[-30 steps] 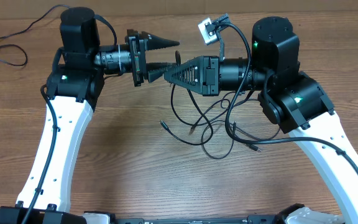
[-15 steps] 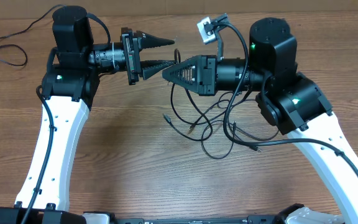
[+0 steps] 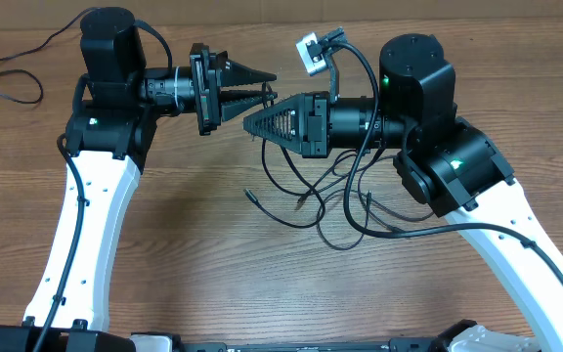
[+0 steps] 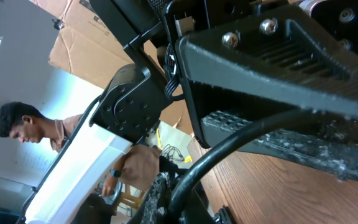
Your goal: Untangle cables
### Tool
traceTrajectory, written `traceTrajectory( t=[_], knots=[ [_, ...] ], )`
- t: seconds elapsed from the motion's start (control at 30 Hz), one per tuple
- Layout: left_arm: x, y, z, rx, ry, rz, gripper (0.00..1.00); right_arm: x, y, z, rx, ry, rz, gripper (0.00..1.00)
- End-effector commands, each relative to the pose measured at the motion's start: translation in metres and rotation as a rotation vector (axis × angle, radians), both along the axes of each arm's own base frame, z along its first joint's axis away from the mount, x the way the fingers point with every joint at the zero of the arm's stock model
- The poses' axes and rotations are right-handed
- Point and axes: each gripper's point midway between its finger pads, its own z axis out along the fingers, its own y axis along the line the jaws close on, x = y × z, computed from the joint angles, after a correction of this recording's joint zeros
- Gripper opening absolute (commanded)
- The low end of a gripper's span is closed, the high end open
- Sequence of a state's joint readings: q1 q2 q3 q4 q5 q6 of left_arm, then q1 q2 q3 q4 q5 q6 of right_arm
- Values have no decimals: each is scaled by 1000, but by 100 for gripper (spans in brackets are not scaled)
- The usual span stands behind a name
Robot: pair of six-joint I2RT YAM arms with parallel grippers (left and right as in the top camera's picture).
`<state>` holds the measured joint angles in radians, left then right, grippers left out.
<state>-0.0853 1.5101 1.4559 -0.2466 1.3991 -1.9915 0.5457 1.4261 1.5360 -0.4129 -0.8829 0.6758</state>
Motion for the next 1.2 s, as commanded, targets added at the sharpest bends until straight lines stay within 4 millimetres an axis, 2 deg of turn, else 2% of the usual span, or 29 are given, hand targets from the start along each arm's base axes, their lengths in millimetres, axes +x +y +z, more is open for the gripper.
traceTrajectory(
  t=[0.0, 0.1, 0.23, 0.27, 0.3, 0.47, 0.57, 0.67, 0.73, 0.83, 0.9, 1.0, 1.07, 1.17],
  knots=[
    [-4, -1, 6, -12, -4, -34, 17, 0, 3, 1, 2, -4, -2, 4],
    [-4, -1, 6, -11, -9, -34, 4, 0, 3, 1, 1, -3, -2, 5],
    [-1, -1, 5, -1, -79, -19, 4, 5, 2, -5, -21, 17, -32, 15],
    [1, 0, 5, 7, -122, -8, 4, 7, 1, -9, -35, 29, -51, 22],
    [4, 0, 4, 18, -181, 6, 4, 10, -1, -14, -50, 42, -71, 34],
    [22, 3, -2, 104, -504, 85, 4, 21, -11, -41, -160, 75, -169, 83],
    [31, 7, -6, 160, -638, 120, 4, 30, -28, -66, -256, 141, -258, 100],
    [40, 14, -9, 232, -863, 138, 4, 31, -51, -92, -357, 213, -302, 100],
    [44, 20, -19, 299, -958, 140, 4, 29, -69, -109, -437, 239, -314, 100],
    [54, 36, -54, 464, -848, 190, 4, 31, -107, -138, -583, 329, -431, 100],
    [63, 50, -75, 593, -783, 238, 4, 31, -141, -158, -702, 393, -533, 100],
    [68, 54, -67, 625, -826, 258, 4, 27, -162, -168, -767, 443, -584, 100],
    [70, 56, -53, 644, -872, 269, 4, 25, -167, -170, -782, 455, -583, 100],
    [72, 71, -25, 763, -931, 312, 4, 25, -169, -171, -789, 451, -584, 100]
  ],
)
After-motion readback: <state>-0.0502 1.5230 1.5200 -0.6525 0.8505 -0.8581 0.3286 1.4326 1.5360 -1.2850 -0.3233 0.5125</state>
